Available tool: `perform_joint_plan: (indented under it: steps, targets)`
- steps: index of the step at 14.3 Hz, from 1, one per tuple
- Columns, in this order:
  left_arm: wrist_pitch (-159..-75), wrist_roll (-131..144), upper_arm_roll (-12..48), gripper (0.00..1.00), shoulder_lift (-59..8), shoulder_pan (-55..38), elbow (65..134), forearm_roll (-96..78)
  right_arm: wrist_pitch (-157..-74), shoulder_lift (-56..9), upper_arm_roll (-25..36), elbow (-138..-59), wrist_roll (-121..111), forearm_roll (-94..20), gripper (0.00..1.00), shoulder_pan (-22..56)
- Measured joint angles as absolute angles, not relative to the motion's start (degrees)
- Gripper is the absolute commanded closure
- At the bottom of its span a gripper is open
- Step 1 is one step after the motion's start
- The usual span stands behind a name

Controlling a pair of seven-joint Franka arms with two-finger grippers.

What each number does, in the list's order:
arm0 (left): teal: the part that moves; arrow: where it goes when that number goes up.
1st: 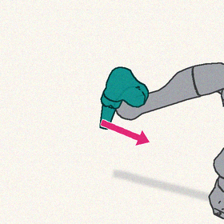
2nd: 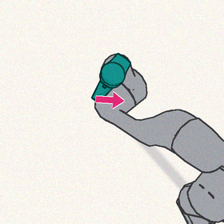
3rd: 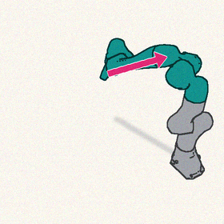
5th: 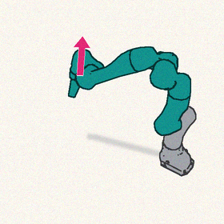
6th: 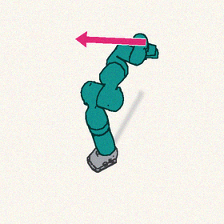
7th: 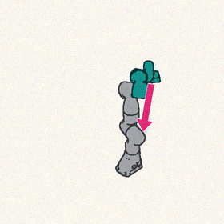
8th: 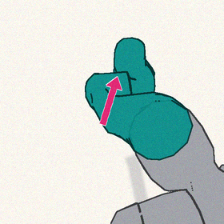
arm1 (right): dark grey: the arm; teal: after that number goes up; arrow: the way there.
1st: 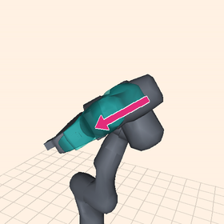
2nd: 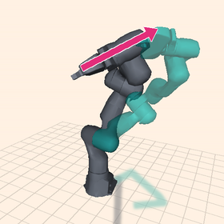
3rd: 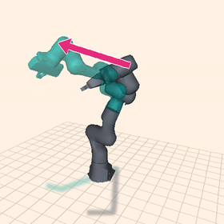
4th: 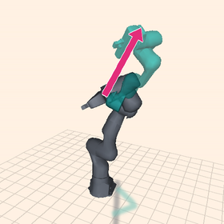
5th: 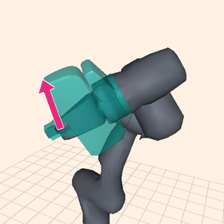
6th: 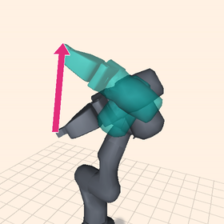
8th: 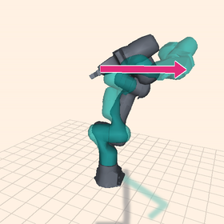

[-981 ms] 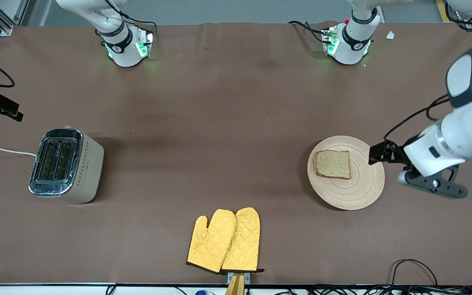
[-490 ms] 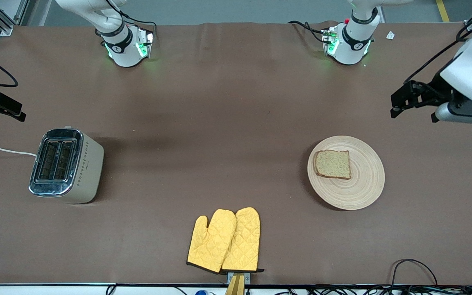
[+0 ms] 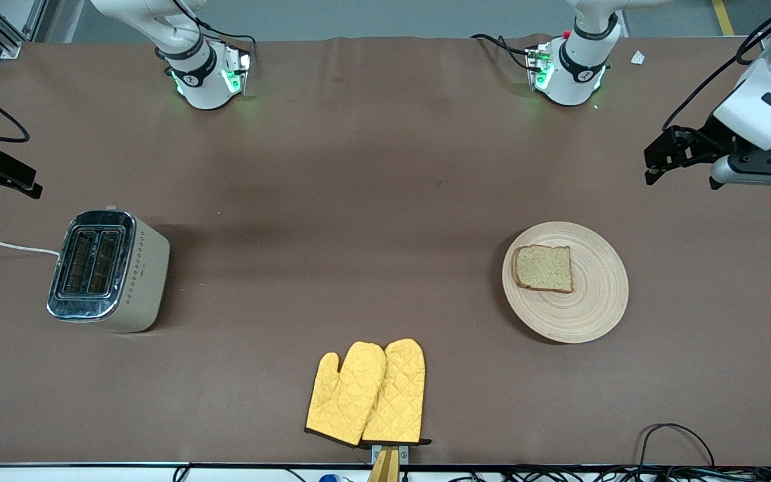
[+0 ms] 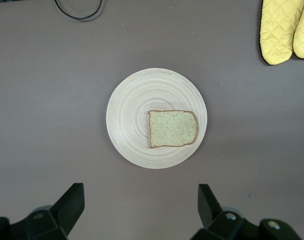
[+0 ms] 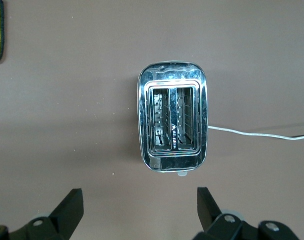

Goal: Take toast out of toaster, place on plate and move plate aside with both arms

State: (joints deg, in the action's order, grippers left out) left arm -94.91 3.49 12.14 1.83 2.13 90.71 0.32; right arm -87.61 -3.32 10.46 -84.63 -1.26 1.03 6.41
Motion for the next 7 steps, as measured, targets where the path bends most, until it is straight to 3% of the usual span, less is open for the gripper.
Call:
perform_joint_plan:
  steps: [3, 7]
  targets:
    - [-97.9, 2.4, 12.1, 0.00, 5.1, 2.7, 95.2, 0.3, -87.6, -3.3, 10.5, -84.6, -1.3, 1.0, 0.00, 6.4]
    - [-98.5, 2.4, 12.1, 0.00, 5.3, 2.6, 95.3, 0.3, -87.6, -3.3, 10.5, -84.6, -1.3, 1.0, 0.00, 6.4]
